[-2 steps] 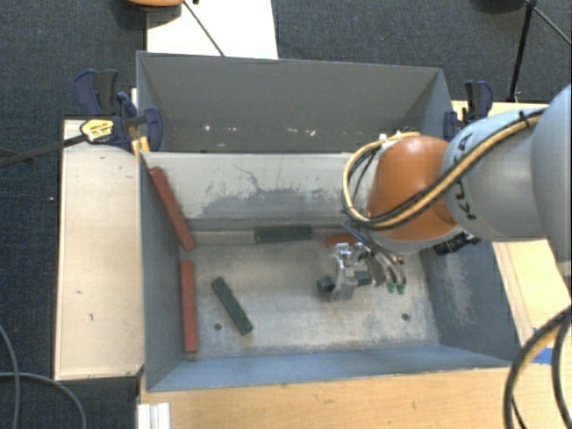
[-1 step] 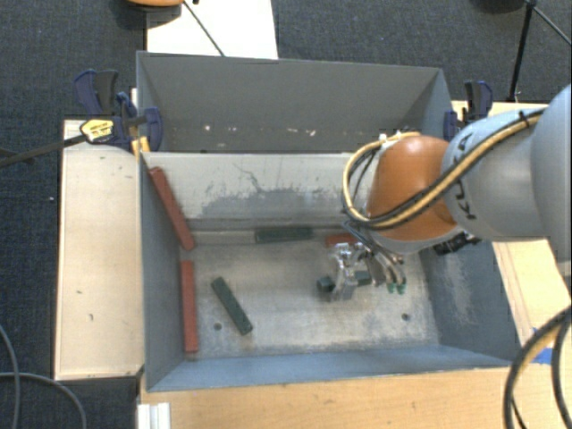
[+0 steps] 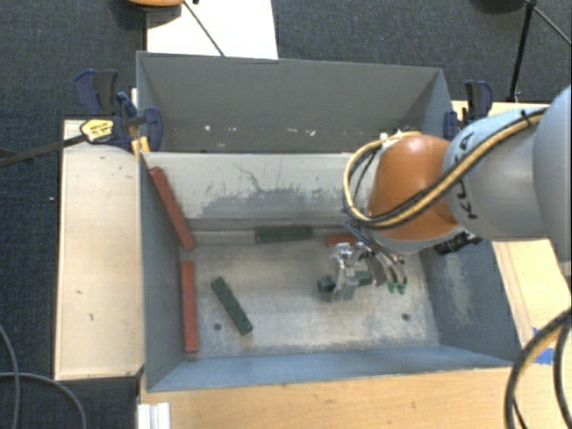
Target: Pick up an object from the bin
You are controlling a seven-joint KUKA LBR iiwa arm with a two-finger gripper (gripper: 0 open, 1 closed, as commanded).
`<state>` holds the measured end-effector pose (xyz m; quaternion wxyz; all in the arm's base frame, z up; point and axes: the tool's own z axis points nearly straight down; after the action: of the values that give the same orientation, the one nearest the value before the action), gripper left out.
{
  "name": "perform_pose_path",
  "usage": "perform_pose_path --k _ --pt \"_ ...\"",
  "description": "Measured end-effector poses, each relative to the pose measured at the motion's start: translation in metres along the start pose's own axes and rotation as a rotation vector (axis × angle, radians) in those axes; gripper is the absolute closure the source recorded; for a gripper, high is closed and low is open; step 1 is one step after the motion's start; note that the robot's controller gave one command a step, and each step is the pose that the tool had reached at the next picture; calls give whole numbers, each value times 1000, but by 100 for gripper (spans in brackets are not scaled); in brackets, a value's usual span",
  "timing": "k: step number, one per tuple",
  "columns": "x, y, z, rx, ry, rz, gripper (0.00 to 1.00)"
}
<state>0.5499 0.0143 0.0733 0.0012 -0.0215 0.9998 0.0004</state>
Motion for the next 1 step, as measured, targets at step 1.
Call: perform_pose_path --k 1 --pt "2 0 -13 0 8 1 100"
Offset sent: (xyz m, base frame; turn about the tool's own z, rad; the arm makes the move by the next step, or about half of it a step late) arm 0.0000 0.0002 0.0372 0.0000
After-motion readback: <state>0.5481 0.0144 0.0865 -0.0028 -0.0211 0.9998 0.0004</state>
